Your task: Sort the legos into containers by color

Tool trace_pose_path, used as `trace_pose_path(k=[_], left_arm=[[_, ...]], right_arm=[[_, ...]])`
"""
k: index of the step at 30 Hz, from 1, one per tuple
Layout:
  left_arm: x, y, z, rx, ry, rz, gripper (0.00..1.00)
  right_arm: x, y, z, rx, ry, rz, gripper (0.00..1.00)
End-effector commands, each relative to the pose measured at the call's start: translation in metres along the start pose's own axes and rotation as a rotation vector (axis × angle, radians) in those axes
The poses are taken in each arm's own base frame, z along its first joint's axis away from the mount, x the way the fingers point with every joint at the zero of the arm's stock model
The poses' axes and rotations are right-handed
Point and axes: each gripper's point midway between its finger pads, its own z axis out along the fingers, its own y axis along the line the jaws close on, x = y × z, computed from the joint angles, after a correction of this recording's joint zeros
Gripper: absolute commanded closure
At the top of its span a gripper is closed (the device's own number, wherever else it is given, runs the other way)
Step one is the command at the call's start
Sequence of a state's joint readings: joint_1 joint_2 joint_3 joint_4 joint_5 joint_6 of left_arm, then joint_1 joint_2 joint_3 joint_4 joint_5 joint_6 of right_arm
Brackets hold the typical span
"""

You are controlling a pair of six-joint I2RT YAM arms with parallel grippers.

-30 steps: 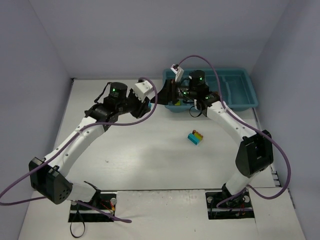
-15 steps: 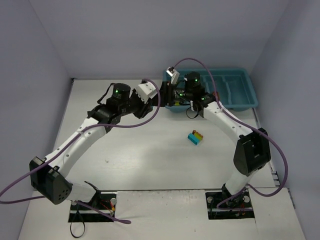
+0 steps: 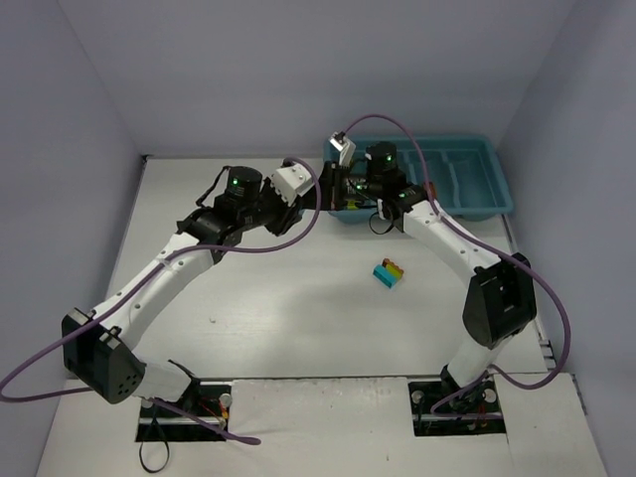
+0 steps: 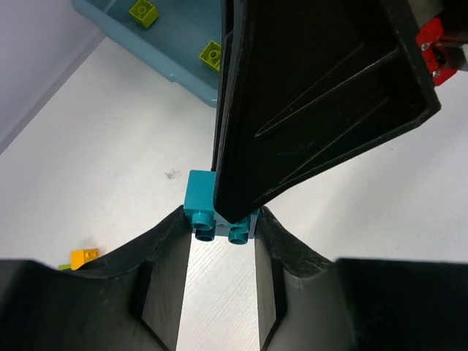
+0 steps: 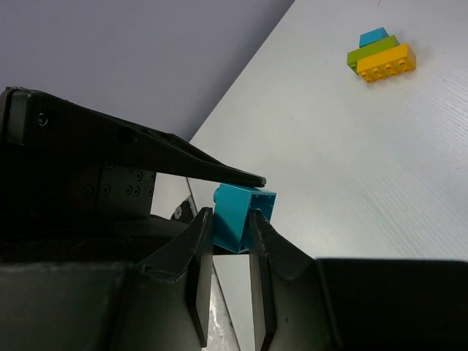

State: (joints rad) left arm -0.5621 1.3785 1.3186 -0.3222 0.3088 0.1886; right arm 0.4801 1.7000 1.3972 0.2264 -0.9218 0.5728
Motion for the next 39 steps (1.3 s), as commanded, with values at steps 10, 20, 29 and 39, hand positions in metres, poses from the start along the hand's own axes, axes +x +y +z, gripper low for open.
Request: trace_pose_path(k=[10,20,29,39], left_arm=[[-0.045,0.012,-0.015,-0.082,-0.172,-0.008,0.29],[-0.019,0.011,-0.017,-0.114,-0.119,-0.093,0.23],[0.034,0.021,-0.033,-0.267,-0.042,-0.316,0.23],[0.078,0.019,-0.038,-0.324,0.053,-0.426,0.23]], right_arm=[[-0.028,-0.006,-0.011,0.031,-0.08,-0.102,1.0],[-0.09,-0.117,-0.109,0.447,-0.354,-0.056,1.0],[-0.153,-0.237,-0.29,1.103,-0.71,-0.037,1.0],[-0.173,-0.329,-0.369,1.345,-0.757,-0.013,1.0]])
